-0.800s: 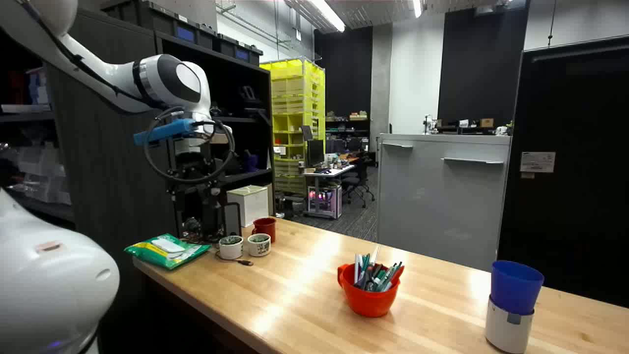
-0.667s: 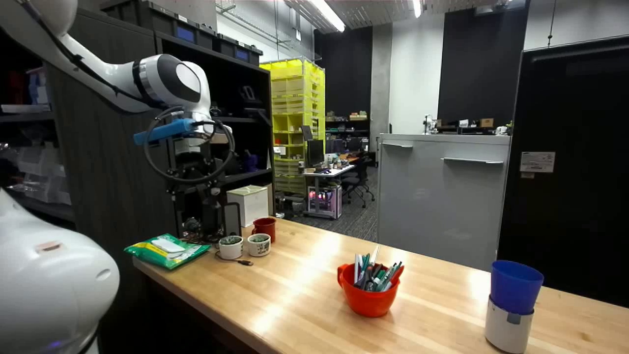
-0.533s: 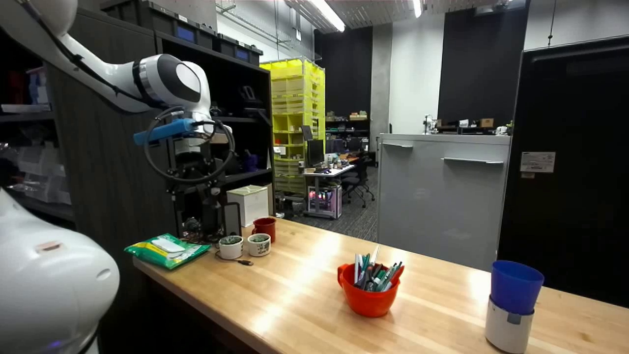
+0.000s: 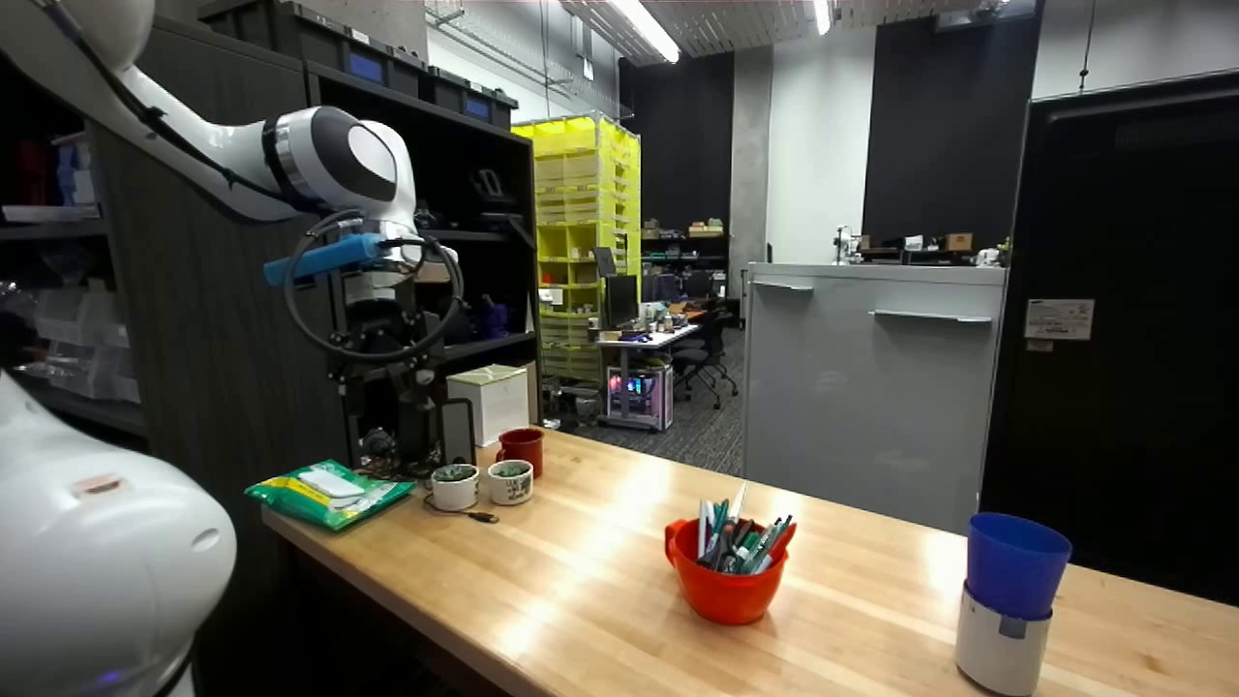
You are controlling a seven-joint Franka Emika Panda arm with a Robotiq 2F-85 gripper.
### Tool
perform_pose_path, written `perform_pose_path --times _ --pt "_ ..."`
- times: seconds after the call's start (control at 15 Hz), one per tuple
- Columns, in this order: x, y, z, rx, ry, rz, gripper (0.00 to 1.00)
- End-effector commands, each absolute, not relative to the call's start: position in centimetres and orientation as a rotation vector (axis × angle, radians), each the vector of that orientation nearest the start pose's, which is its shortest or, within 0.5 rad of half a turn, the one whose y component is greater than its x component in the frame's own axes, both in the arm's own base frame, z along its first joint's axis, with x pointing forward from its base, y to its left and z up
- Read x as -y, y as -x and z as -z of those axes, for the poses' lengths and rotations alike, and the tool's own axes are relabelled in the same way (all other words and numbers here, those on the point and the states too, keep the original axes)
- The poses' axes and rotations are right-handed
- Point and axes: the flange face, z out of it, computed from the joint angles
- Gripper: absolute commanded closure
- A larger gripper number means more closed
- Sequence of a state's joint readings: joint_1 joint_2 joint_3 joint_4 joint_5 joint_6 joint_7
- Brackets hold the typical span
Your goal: Remove the blue cup from the white cup
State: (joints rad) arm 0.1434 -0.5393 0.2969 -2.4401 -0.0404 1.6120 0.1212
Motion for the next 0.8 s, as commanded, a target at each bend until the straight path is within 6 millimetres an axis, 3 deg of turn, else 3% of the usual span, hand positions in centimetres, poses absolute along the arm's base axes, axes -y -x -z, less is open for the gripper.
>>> perform_pose_path --times 0.0,0.27,0.73 --pt "-14.4 -32.9 -47.0 0.401 3.344 -0.411 0.00" --pt "-11.4 -34.7 -48.0 0.266 3.326 -0.369 0.00" --pt "-4.6 -38.9 -49.8 0.055 3.312 -0.276 0.00"
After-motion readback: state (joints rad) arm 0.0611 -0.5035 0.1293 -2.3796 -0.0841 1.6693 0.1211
